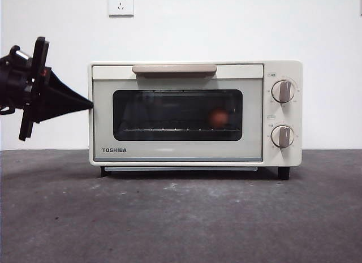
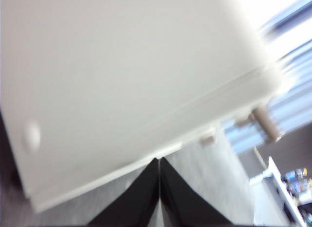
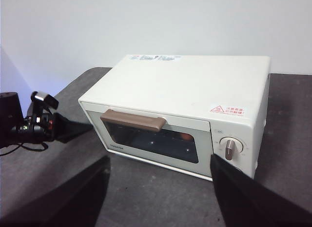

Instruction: Eggoven

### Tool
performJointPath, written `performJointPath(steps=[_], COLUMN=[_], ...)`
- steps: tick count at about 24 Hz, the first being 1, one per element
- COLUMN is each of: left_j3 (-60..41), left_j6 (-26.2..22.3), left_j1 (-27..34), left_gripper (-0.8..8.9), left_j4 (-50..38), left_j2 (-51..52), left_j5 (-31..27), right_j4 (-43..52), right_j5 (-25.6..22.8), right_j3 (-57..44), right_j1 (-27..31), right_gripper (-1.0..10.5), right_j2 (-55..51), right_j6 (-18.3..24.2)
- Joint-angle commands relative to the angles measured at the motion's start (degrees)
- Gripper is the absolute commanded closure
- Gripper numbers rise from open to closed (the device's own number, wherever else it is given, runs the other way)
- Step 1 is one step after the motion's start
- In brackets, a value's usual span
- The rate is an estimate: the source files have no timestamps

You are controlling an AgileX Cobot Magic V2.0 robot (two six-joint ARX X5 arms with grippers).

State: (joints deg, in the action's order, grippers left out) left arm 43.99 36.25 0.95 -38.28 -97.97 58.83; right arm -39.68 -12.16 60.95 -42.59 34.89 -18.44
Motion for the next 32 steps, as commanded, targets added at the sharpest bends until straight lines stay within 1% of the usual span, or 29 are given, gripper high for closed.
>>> performJointPath(steps=[1, 4, 7, 10, 12, 14, 16, 18, 20, 23, 27, 31, 32], left_j3=[0.70, 0.70, 0.70, 0.70, 0.70, 0.70, 0.70, 0.70, 0.70, 0.70, 0.70, 0.70, 0.70], left_j6=[3.58, 3.74, 3.67, 3.26, 1.62, -1.79, -6.78, -12.46, -17.03, -21.86, -25.27, -26.93, -27.34], left_j1=[-0.02, -0.37, -1.20, -2.43, -3.32, -4.57, -6.01, -7.82, -9.62, -12.26, -15.08, -16.90, -17.25], left_gripper=[8.08, 8.08, 8.08, 8.08, 8.08, 8.08, 8.08, 8.08, 8.08, 8.08, 8.08, 8.08, 8.08], left_j4=[-1.25, -1.16, -1.11, 1.07, 4.83, 10.91, 18.71, 27.76, 35.54, 44.30, 51.67, 56.87, 58.12], left_j2=[-0.46, 0.81, 4.17, 9.38, 13.75, 18.29, 23.34, 28.87, 33.83, 40.41, 47.36, 52.15, 53.09], left_j5=[0.09, 0.83, 1.05, -0.90, -2.82, -6.03, -9.99, -15.87, -21.57, -28.74, -36.39, -41.05, -41.81], right_j4=[0.44, 0.22, -0.59, -1.07, -1.16, -1.16, -1.29, -1.92, -2.14, 0.15, 9.53, 18.95, 21.05], right_j5=[0.00, 0.07, 0.07, 0.07, 0.04, 0.07, 0.04, -0.11, -0.20, -0.33, -0.31, -0.33, -0.33], right_j3=[0.92, 0.92, 0.92, 0.92, 0.92, 0.90, 0.87, 0.85, 0.57, -1.66, -8.50, -16.52, -18.53], right_j1=[-0.42, -0.42, -0.42, -0.42, -0.42, -0.42, -0.42, -0.39, -0.42, -0.42, -0.39, -0.39, -0.39], right_gripper=[6.1, 6.1, 6.2, 6.2, 6.3, 6.4, 6.4, 6.4, 6.5, 6.9, 8.1, 9.3, 9.4], right_j2=[0.20, 0.50, 1.01, 1.97, 2.82, 3.74, 4.63, 5.73, 6.86, 7.74, 6.75, 4.55, 4.07], right_j6=[-0.26, -0.22, -0.22, 0.09, 1.05, 1.46, 2.45, 3.43, 4.20, 4.22, 4.22, 4.24, 4.37])
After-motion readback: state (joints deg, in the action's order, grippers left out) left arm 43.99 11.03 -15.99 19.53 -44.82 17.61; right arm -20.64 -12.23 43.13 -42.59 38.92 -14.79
